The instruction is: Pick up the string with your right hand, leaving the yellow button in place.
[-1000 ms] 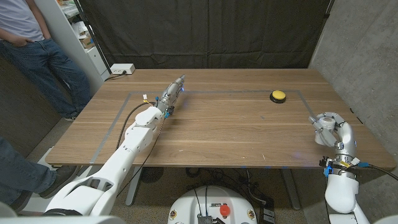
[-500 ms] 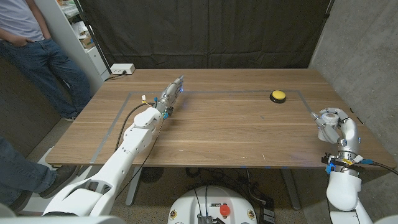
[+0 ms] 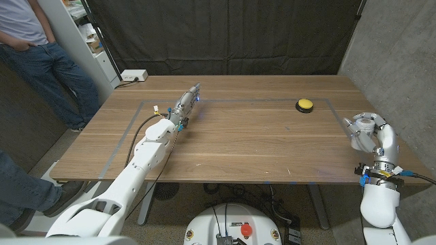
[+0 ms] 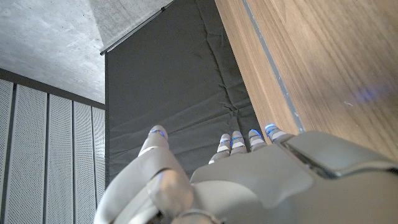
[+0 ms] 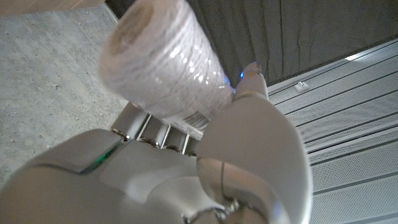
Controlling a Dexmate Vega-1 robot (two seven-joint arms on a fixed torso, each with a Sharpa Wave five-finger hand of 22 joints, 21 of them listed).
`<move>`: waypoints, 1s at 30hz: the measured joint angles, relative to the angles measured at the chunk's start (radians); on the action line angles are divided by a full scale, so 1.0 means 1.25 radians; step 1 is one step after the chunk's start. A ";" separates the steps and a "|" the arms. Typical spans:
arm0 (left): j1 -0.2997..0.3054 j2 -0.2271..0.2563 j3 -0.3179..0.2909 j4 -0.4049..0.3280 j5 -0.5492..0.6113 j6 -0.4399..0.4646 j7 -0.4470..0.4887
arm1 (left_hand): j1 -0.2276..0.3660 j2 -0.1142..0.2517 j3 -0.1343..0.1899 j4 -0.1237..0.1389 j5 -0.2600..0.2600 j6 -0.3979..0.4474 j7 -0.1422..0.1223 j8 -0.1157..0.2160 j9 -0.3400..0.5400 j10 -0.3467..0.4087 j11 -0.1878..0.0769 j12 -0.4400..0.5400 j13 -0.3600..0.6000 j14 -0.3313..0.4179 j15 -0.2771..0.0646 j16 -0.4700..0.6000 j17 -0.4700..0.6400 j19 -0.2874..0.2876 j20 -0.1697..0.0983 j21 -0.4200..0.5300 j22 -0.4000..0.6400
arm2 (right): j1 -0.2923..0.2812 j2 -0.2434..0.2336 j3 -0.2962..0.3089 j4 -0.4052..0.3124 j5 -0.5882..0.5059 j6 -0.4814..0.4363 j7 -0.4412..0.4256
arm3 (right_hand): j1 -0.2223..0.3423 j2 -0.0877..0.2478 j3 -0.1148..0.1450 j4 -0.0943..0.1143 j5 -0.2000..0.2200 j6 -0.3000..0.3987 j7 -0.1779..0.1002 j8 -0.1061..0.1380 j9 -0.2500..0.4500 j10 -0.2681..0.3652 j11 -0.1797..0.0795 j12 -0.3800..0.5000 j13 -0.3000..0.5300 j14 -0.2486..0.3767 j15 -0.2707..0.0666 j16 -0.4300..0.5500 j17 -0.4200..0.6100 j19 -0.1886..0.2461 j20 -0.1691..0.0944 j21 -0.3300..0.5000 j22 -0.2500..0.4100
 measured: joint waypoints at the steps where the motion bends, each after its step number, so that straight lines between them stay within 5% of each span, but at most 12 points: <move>1: 0.000 0.000 0.000 0.000 0.000 0.000 0.000 | 0.000 0.000 0.000 0.000 0.000 0.000 0.000 0.000 0.000 0.000 0.000 0.000 0.000 0.000 0.000 0.000 0.000 0.000 0.000 0.000 0.000 | 0.005 0.002 0.002 -0.008 0.002 0.000 0.005 | 0.000 0.000 0.000 0.000 0.000 0.000 0.000 0.000 0.000 0.000 0.000 0.000 0.002 0.000 0.000 0.000 0.001 0.000 0.000 0.000 0.000; 30: 0.012 0.003 -0.002 0.000 -0.001 -0.005 -0.005 | 0.000 0.000 0.003 -0.003 0.000 0.003 0.003 0.000 0.000 0.000 0.000 0.000 0.000 0.000 0.000 0.000 0.000 0.000 0.000 0.000 0.000 | 0.034 0.035 0.027 -0.084 0.006 -0.009 0.045 | 0.000 0.000 0.000 0.000 -0.012 0.000 0.000 0.000 -0.002 0.000 0.000 0.006 0.008 -0.002 -0.002 0.019 0.005 -0.002 -0.002 0.031 -0.004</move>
